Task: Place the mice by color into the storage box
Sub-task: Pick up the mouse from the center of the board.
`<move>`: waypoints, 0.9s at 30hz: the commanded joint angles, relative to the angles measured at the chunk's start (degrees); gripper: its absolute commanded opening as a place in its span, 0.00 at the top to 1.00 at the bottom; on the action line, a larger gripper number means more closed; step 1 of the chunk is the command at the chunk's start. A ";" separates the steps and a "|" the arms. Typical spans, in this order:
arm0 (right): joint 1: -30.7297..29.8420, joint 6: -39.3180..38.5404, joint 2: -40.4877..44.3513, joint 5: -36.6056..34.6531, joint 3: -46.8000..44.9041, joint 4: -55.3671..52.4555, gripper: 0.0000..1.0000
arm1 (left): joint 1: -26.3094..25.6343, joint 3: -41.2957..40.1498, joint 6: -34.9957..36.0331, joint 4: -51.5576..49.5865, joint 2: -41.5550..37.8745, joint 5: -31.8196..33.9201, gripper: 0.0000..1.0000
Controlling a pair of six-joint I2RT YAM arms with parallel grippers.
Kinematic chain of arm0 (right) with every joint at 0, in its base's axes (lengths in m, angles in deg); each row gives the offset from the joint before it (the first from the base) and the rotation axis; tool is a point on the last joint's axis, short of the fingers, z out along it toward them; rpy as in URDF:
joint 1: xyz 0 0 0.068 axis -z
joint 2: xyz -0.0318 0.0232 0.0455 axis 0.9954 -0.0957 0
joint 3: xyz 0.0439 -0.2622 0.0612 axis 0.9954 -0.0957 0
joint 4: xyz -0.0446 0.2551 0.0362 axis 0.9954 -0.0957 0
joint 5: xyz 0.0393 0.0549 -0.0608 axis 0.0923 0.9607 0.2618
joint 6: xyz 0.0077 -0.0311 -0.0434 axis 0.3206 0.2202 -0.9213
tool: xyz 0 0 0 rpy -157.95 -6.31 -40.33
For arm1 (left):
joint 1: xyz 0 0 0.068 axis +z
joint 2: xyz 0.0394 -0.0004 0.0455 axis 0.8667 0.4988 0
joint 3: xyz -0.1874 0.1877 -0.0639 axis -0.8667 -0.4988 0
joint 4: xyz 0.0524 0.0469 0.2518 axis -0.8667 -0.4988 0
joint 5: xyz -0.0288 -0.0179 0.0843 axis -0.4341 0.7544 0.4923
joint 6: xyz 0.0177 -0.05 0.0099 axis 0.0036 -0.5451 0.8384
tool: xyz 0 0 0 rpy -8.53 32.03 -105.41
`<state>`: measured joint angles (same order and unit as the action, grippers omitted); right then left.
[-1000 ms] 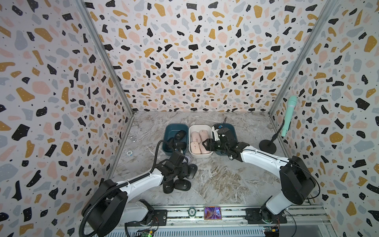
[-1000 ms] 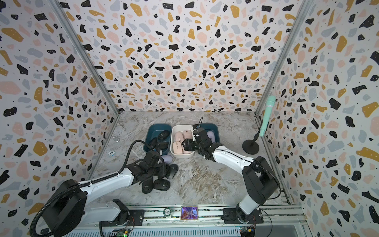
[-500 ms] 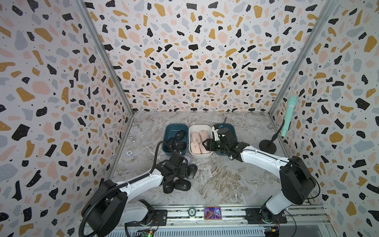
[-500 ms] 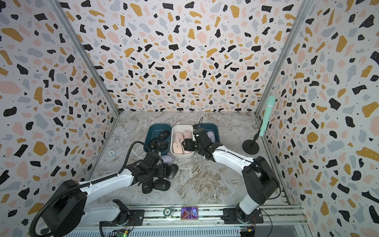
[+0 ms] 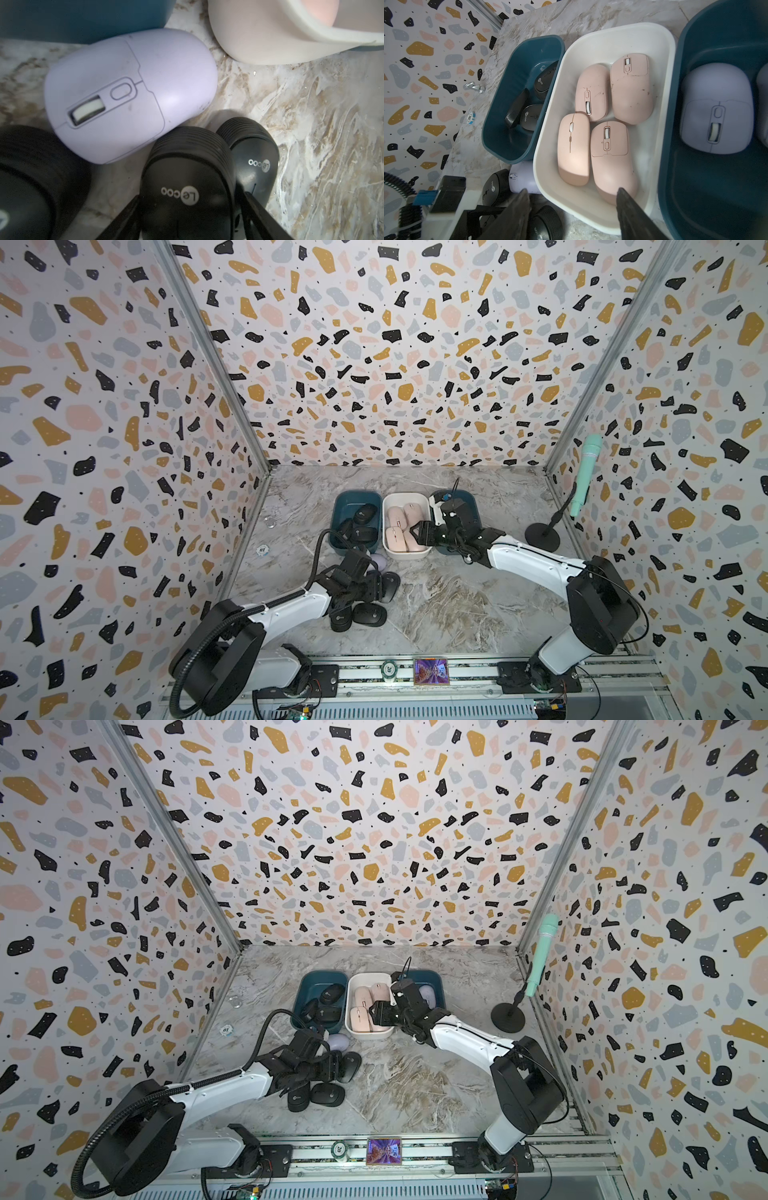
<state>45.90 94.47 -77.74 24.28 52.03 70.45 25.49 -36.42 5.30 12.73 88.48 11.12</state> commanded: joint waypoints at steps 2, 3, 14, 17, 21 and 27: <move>0.18 0.31 0.63 -0.15 -0.42 0.35 0.33 | 0.33 -0.35 1.99 -0.52 2.83 -1.91 0.30; 0.16 0.33 0.63 -0.27 -0.42 0.35 0.33 | 0.39 -0.34 1.99 -0.14 3.18 -2.24 0.30; 0.27 0.33 0.56 -0.62 -0.55 0.15 0.33 | 1.03 -0.37 1.73 0.14 2.34 -1.41 0.44; 0.26 0.32 0.54 -0.53 -0.56 0.25 0.33 | 1.10 0.41 1.63 -1.47 0.71 0.89 0.49; 0.24 0.42 0.76 -0.53 -0.59 0.22 0.33 | 1.11 1.97 1.85 -5.32 -1.88 5.61 0.60; 0.33 0.63 0.55 -0.40 -0.68 0.41 0.33 | 1.12 3.38 2.15 -8.78 -4.75 10.85 0.75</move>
<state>45.94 94.55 -77.72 24.22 51.68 70.56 26.23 -35.28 6.81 6.59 85.16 17.26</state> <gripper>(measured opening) 0.670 0.277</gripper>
